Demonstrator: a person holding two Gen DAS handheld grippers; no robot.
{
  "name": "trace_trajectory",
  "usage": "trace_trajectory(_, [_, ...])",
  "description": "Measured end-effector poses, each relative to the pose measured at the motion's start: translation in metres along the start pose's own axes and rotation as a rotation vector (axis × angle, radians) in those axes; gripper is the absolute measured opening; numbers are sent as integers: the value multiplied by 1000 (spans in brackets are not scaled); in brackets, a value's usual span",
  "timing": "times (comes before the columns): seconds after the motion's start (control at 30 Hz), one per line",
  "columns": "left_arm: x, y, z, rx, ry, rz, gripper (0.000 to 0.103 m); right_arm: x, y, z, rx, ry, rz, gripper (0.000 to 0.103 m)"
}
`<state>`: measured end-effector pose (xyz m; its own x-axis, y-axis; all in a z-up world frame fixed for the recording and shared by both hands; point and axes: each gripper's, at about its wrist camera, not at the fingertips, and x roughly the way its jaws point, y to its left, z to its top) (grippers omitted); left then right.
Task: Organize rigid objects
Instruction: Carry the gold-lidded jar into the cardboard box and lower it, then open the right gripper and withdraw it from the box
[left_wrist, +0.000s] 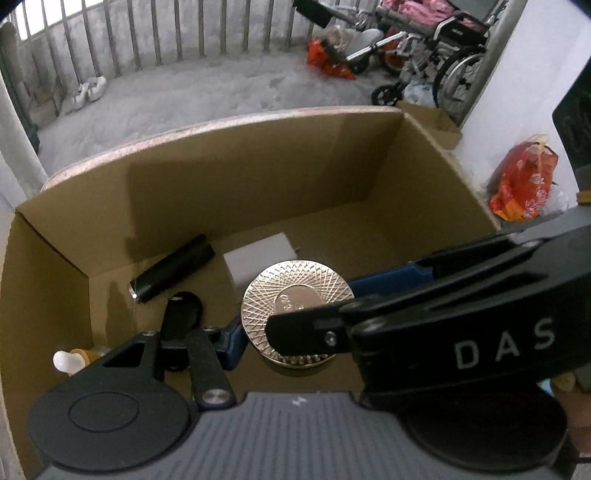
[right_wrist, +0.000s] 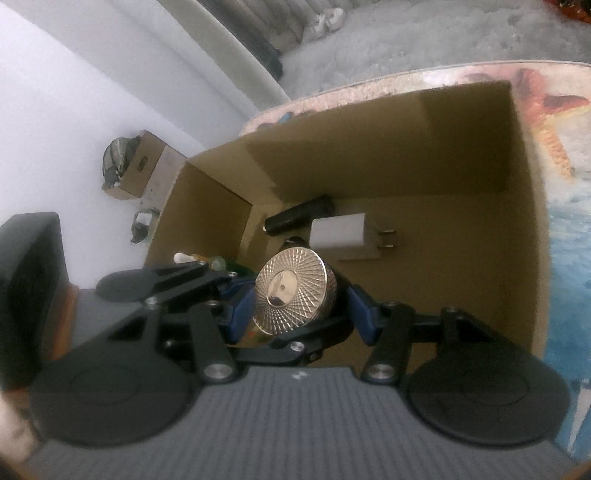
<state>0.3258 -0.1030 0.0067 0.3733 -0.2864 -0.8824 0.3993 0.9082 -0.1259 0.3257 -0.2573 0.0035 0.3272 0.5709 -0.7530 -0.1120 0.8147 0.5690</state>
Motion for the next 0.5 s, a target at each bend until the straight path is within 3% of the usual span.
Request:
trace_trajectory(0.1, [7,5,3,-7,12,-9,58,9,-4,5,5,15,7,53])
trace_trajectory(0.2, [8,7,8,-19,7,-10,65,13,-7,7,8,17,0,54])
trace_trajectory(0.33, [-6,1,9,-21,-47,-16,76,9,-8,7,13,-5,-3,53])
trace_trajectory(0.5, [-39,-10,10,-25,-142,-28,81,-12,3,4,-18,-63,-35,54])
